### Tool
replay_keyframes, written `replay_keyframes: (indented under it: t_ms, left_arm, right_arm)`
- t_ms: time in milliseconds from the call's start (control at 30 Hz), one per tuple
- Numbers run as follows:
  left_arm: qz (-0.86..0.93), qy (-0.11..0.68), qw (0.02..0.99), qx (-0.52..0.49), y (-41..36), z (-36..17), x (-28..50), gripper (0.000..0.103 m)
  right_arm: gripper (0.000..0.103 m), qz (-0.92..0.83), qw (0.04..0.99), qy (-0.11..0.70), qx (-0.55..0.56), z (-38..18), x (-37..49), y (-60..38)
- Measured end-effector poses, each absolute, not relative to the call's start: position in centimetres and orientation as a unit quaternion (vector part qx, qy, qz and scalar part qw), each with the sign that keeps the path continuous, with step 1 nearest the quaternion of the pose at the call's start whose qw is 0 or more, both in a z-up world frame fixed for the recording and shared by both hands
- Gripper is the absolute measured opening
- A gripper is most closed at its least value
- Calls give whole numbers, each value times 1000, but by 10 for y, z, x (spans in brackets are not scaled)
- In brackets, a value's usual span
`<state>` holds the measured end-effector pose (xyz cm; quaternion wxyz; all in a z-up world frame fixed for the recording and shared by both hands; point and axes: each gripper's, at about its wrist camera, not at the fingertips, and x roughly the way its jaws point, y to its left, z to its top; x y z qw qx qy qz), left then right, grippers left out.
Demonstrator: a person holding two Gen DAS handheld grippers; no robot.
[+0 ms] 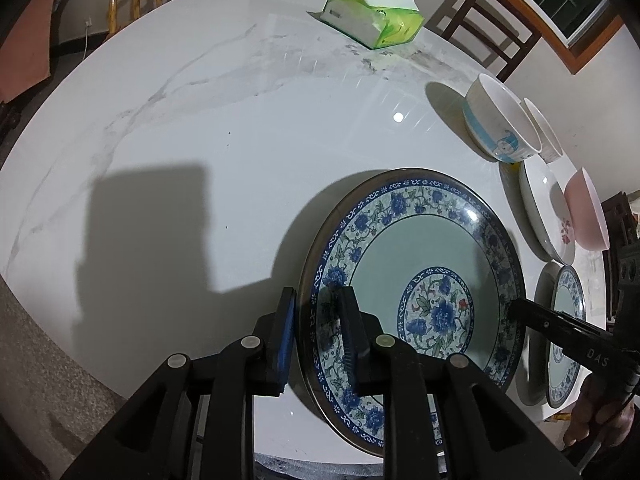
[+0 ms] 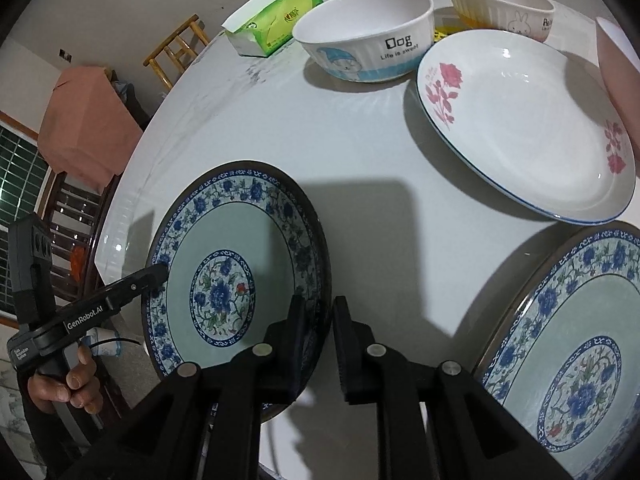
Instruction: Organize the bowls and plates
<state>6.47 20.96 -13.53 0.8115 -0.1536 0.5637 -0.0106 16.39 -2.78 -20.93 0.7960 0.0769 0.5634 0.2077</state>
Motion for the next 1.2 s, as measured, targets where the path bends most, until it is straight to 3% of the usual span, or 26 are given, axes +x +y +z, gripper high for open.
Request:
replay_keyframes:
  t_ms: [133,500,733,867,1200]
  left_arm:
    - [-5,562,814,-147,208,-135,65,22]
    - [49,539,834,-104,205,-122,63,43]
    - [99,512,851,-61,197,-104,58,45]
    - [114,496,860,-32,183,-93,54,59]
    - [97,487,868,-7,148,-76,47,60]
  right_arm:
    - [17,208,797,563,76,-209,163,-27]
    - [30,198,823,530,48,-197,158,-30]
    - [30,187,837,512,40,-189,153,-40]
    - [30,186,840,507,44,-185,149,-46]
    - [30,185,853,487,47,-171,131,-65]
